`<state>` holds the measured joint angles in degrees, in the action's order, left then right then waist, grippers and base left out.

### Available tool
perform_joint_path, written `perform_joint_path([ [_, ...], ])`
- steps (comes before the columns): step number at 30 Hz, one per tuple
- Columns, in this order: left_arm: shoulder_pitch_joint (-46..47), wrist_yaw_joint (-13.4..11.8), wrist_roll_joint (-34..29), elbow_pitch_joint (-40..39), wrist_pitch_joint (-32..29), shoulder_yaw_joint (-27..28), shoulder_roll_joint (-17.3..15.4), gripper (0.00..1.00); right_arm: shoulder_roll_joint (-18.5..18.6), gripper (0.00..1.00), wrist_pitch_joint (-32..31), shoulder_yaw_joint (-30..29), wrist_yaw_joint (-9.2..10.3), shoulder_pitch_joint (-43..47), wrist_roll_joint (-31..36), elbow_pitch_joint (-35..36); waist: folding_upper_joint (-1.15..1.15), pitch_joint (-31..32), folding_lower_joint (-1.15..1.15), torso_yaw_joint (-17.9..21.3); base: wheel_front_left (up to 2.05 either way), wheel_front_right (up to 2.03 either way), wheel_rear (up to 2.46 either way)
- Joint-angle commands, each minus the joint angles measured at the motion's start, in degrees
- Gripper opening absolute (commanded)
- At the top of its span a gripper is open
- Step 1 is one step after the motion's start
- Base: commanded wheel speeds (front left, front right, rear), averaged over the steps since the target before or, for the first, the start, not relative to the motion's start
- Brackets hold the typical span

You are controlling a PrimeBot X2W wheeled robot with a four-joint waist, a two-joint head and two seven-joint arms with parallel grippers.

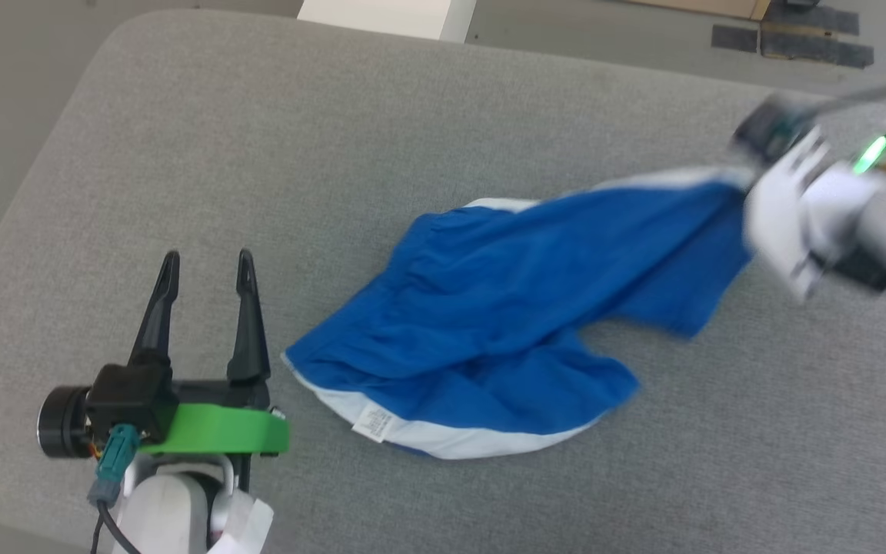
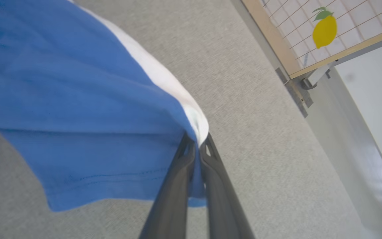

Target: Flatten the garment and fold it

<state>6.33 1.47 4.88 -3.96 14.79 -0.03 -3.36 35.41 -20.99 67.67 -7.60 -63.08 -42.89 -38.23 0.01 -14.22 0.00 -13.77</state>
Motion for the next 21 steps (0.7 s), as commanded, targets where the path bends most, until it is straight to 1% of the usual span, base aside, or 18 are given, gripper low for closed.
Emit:
perform_joint_path([
  [1,1.26,0.27,-0.50,-0.51,0.20,-0.34,0.38,1.00,0.15,0.00,0.37,-0.57,0.11,-2.12,-0.07,-1.77,-0.01,-2.01,0.00,-1.11,0.00,0.00,0.00],
  [4,2.72,0.32,-0.22,-1.22,0.20,-1.62,0.43,1.00,0.54,0.00,2.06,-2.34,0.11,-5.92,0.19,-6.92,-0.01,-4.37,0.00,-2.65,0.00,0.00,0.00],
  [7,3.91,-0.26,0.88,-1.46,0.20,-3.11,0.45,1.00,0.04,0.00,4.88,-3.38,0.11,-8.26,1.99,-13.22,-0.01,-6.52,0.00,-4.18,0.00,0.00,0.00],
  [11,4.33,-1.44,1.70,-1.54,0.20,-4.08,0.46,1.00,-2.70,0.00,8.99,-3.89,0.11,-7.79,3.71,-19.78,-0.01,-7.82,0.00,-4.78,0.00,0.00,0.00],
  [12,4.29,-1.62,1.75,-1.51,0.20,-4.13,0.46,1.00,-3.45,0.12,9.81,-4.04,0.11,-7.32,3.53,-20.73,-0.01,-7.86,0.00,-4.71,0.00,0.00,0.00],
  [13,4.19,-1.83,1.75,-1.46,0.20,-4.09,0.47,1.00,-4.34,0.78,11.03,-4.16,0.11,-6.80,3.39,-21.74,-0.01,-7.76,0.00,-4.47,0.00,0.00,0.00],
  [14,4.10,-1.97,1.70,-1.36,0.20,-4.04,0.47,1.00,-4.91,1.00,12.09,-3.99,0.11,-6.50,3.61,-22.40,-0.01,-7.55,0.00,-4.22,0.00,0.00,0.00],
  [17,3.93,-1.90,1.29,-0.74,0.20,-3.76,0.47,1.00,-6.20,1.00,16.84,-3.82,0.11,-5.57,3.81,-23.77,-0.01,-5.84,0.00,-3.21,0.00,0.00,0.00],
  [21,2.90,-1.20,-0.09,-0.14,0.20,-2.65,0.47,1.00,-6.66,1.00,23.64,-3.10,0.11,-4.26,4.85,-24.12,-0.01,-2.23,0.00,-1.36,0.00,0.00,0.00],
])
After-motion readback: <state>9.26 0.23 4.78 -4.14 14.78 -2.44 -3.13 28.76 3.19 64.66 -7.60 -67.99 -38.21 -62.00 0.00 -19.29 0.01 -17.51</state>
